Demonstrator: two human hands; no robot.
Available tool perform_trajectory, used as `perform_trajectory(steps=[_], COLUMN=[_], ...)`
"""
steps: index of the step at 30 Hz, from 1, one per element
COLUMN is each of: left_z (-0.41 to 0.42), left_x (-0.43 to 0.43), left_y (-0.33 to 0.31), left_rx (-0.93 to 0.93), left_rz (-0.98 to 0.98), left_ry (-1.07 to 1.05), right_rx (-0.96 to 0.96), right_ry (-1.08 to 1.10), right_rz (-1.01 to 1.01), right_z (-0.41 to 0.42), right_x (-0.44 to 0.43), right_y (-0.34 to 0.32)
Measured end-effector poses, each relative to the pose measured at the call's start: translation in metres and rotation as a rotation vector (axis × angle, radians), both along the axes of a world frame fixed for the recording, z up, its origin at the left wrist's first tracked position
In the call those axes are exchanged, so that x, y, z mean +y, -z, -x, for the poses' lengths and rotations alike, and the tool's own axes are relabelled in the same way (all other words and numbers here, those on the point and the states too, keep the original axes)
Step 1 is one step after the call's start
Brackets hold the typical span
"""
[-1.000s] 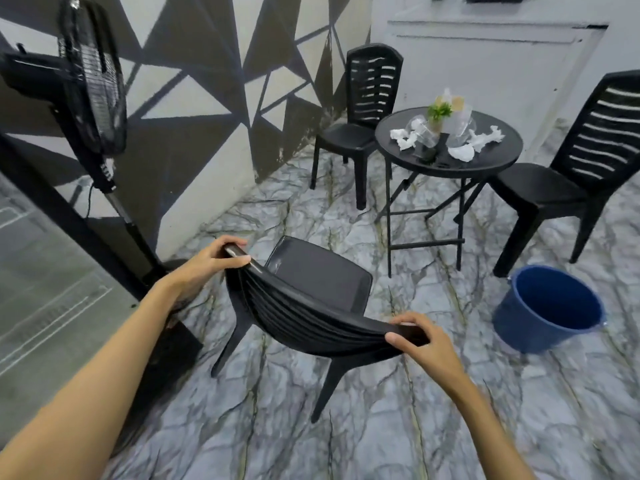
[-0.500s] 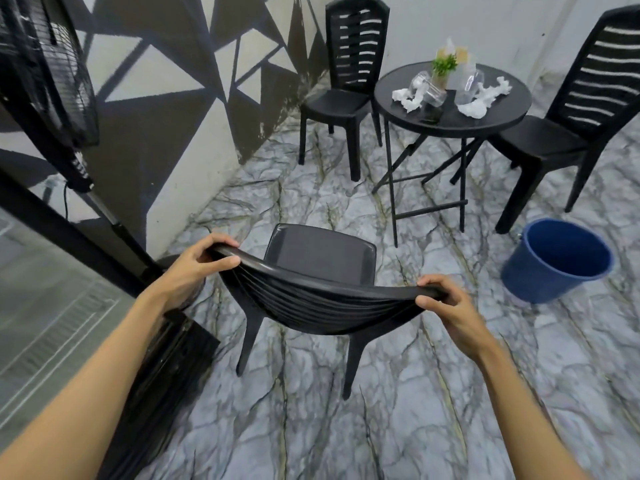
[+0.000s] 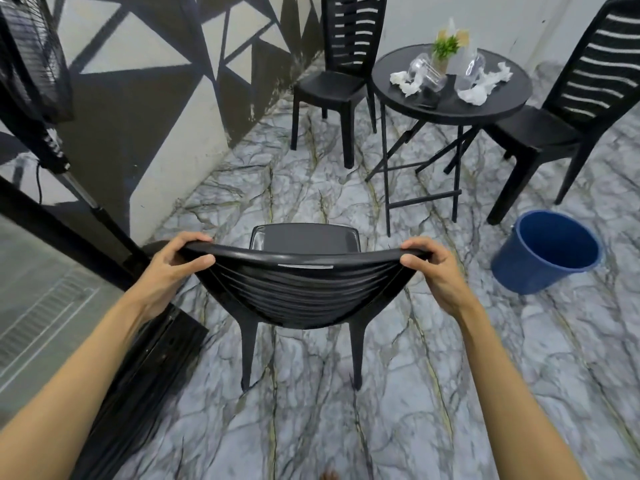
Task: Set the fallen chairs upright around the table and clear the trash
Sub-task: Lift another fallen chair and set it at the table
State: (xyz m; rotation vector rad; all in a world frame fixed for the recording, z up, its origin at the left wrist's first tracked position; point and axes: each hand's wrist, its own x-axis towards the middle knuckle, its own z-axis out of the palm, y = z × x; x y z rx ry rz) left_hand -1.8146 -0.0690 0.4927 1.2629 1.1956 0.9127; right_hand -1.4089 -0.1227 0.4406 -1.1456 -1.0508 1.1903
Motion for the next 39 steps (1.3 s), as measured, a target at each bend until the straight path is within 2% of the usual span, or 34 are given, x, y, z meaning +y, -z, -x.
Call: perform_trajectory(steps=[7,12,19,27,32,39], left_z=[-0.007,-0.023,-0.076,-0.183,-0.199,-0.164], left_x=[-0.049,-0.063,-0.027,0.036,0.062,0.075], left_y=[0.026,0.025,0.003,-0.027,-0.033,-0.019], left_rx=[-0.048,0.005,0.051,0.082,0.093,0.123], left_rz=[0.031,0.057,0.040,0.097,0.150,0.097], left_ry=[-0.062,-0.049,0.148,0.387,0.554,0.395], right_rx=[-0.090,-0.183,-0.180,-0.099,-0.092,-0.081], right_ry=[-0.109,-0.147,0.032,0.303,0.403,0.414], right_rz=[0.045,0.064,0.066,0.110,0.135,0.147], right_z=[-0.024,-0.039,-0.077,-0.121,-0.134,-0.099], right_x=[-0.011,-0.031,-0.070,-0.123,-0.132,-0.094], right_y=[0.005,0.011,0.009,0.014,0.019,0.016])
